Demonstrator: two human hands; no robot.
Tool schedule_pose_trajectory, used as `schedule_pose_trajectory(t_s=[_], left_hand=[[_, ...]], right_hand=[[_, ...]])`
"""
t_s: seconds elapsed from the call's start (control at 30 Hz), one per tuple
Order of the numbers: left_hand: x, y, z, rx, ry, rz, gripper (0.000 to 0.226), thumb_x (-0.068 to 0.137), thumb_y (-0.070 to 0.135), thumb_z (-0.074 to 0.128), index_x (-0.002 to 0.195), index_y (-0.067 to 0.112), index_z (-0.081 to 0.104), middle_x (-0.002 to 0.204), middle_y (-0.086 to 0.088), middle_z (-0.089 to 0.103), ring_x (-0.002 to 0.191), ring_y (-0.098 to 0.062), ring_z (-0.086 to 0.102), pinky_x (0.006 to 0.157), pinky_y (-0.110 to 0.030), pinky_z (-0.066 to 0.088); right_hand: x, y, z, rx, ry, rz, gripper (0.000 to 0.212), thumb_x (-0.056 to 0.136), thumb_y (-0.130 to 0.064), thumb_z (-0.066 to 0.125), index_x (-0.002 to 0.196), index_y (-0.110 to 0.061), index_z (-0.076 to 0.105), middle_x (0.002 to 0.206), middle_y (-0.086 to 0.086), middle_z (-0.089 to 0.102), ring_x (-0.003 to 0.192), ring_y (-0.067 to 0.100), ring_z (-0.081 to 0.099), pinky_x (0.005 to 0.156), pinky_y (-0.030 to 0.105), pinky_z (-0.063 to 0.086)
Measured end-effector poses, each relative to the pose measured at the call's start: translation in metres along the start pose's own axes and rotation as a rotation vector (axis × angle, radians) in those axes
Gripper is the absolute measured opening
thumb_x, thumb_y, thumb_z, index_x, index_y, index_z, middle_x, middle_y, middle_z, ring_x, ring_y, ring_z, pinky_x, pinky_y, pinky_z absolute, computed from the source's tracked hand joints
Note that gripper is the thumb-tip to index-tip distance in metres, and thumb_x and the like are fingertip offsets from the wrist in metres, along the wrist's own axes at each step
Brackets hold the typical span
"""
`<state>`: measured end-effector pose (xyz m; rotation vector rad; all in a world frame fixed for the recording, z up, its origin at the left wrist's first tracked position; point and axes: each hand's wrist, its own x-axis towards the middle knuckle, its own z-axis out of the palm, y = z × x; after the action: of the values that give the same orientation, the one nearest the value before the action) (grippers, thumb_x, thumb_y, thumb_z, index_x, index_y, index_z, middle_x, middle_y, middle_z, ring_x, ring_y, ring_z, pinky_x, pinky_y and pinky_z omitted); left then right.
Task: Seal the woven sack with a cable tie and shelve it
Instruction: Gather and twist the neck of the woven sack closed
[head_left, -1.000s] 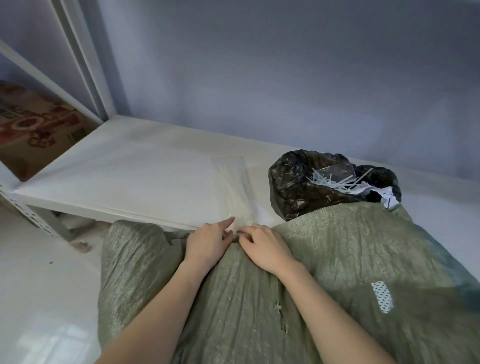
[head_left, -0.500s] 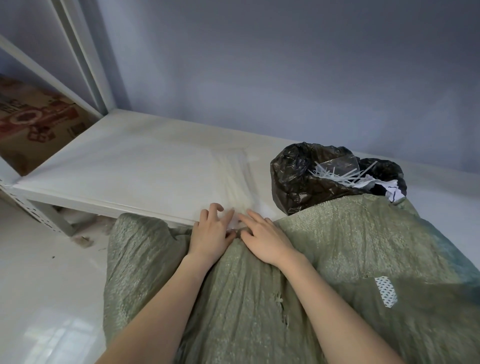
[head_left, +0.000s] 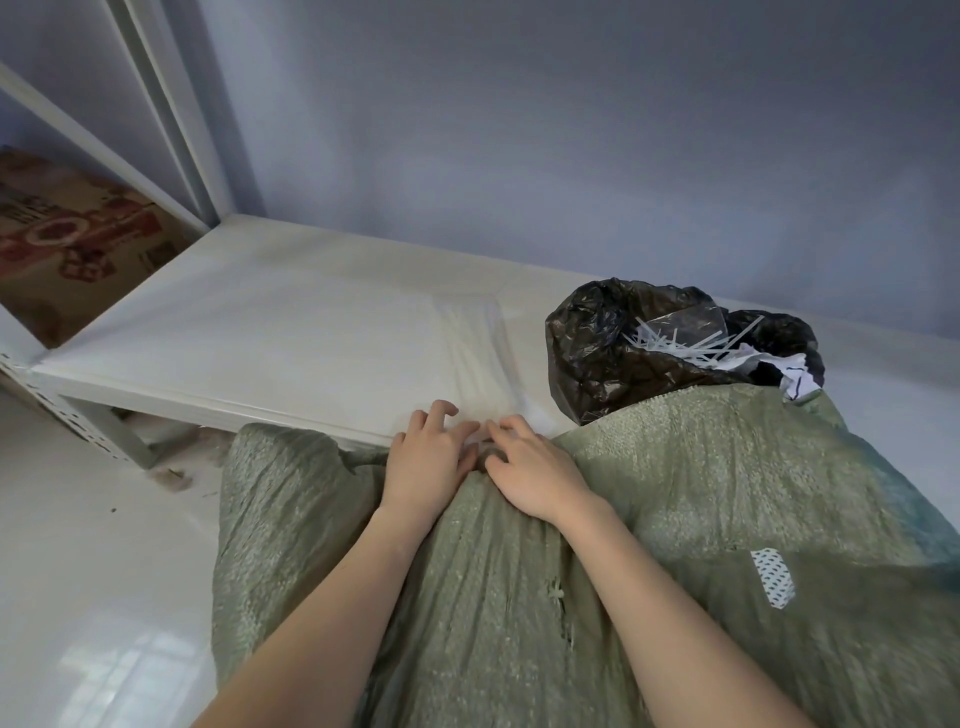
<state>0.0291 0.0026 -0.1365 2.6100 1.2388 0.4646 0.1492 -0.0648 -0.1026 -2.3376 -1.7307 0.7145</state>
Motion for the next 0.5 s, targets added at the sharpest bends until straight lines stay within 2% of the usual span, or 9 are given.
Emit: schedule_pose_trajectory(t_s=[0.1,0.13,0.23,0.37,0.5], left_hand=[[0.0007,0.0008,0.0008,0.015,0.002,0.017,0.025,0.076,0.021,0.073,0.100,0.018,0.071,0.112,-0.014,0.061,0.091,-0.036,0.061,0.060,-0.043,0.049],[0.0014,0.0009,0.0009,0.027,0.020,0.020,0.025,0.075,0.022,0.074,0.099,0.017,0.071,0.111,-0.014,0.062,0.091,-0.037,0.061,0.060,-0.043,0.049],[0.0032,0.0033,-0.0006,0.016,0.030,0.006,0.030,0.085,0.029,0.063,0.114,0.020,0.066,0.127,-0.008,0.054,0.108,-0.032,0.053,0.075,-0.041,0.045],[0.0046,0.0039,-0.0024,0.043,-0.017,-0.001,0.034,0.093,0.037,0.050,0.123,0.027,0.060,0.136,0.002,0.044,0.118,-0.023,0.044,0.083,-0.035,0.039],[0.0054,0.0031,-0.0008,-0.032,0.020,0.033,0.028,0.090,0.037,0.056,0.111,0.023,0.068,0.126,-0.001,0.051,0.113,-0.025,0.048,0.079,-0.035,0.037]], right_hand=[[-0.0026,-0.0008,0.0003,0.022,0.165,-0.054,0.044,0.092,-0.022,0.038,0.136,-0.021,0.045,0.137,-0.002,0.045,0.117,0.026,0.052,0.093,0.040,0.043],[-0.0030,-0.0013,0.0001,0.046,0.240,-0.059,0.041,0.091,-0.019,0.041,0.131,-0.022,0.051,0.134,-0.003,0.050,0.114,0.026,0.055,0.090,0.038,0.044],[-0.0038,-0.0018,-0.0006,0.077,0.403,-0.007,0.033,0.092,-0.016,0.046,0.121,-0.026,0.062,0.125,-0.002,0.064,0.109,0.028,0.060,0.084,0.036,0.048],[-0.0016,0.0000,0.0011,0.123,0.460,0.074,0.028,0.091,-0.014,0.049,0.111,-0.022,0.067,0.107,0.008,0.071,0.099,0.032,0.063,0.078,0.036,0.050],[0.0006,0.0006,0.0028,0.221,0.463,0.071,0.018,0.088,-0.015,0.057,0.101,-0.015,0.070,0.100,0.004,0.073,0.095,0.026,0.065,0.080,0.034,0.051]])
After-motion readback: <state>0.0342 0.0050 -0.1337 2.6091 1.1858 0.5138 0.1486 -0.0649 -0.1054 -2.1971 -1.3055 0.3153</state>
